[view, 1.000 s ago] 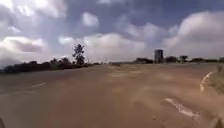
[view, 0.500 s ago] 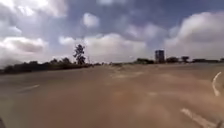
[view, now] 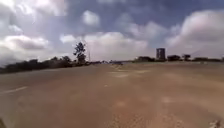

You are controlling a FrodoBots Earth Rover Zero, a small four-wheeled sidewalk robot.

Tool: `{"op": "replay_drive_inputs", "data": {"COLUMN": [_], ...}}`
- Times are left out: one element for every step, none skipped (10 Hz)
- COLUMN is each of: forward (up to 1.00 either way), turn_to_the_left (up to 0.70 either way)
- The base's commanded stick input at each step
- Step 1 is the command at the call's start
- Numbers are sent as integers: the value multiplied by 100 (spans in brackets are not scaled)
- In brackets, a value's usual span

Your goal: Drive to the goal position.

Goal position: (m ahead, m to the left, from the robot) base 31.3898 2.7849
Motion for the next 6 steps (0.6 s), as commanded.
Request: {"op": "replay_drive_inputs", "data": {"forward": [100,100,100,100,100,100], "turn_to_the_left": [0,0,0,0,0,0]}}
